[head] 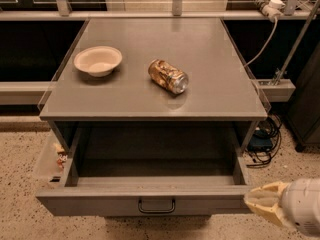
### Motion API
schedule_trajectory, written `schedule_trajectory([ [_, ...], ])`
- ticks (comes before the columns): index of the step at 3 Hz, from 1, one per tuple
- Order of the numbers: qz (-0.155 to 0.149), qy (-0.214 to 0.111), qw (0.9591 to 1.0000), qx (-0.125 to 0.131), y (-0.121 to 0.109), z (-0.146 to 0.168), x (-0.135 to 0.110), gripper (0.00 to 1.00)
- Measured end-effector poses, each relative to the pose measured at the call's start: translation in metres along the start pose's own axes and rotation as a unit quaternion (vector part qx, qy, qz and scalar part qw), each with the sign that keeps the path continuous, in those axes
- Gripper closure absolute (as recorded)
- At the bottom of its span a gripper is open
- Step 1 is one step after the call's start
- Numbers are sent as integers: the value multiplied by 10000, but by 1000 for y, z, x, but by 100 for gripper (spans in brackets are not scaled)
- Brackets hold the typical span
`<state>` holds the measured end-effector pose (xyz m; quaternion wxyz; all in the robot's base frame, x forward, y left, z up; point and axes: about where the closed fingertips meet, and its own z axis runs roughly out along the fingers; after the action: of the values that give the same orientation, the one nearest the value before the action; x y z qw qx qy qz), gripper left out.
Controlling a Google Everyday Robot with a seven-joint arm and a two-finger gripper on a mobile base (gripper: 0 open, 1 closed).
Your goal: Close top drawer
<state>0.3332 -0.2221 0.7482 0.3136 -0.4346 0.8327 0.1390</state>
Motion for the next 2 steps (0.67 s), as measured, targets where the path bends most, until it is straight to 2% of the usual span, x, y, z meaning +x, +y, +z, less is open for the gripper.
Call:
schedule_trajectory([
  [1,548,-258,9981,-59,-7,47,38,100],
  [2,631,-386,9973,-14,-23,72,47,100],
])
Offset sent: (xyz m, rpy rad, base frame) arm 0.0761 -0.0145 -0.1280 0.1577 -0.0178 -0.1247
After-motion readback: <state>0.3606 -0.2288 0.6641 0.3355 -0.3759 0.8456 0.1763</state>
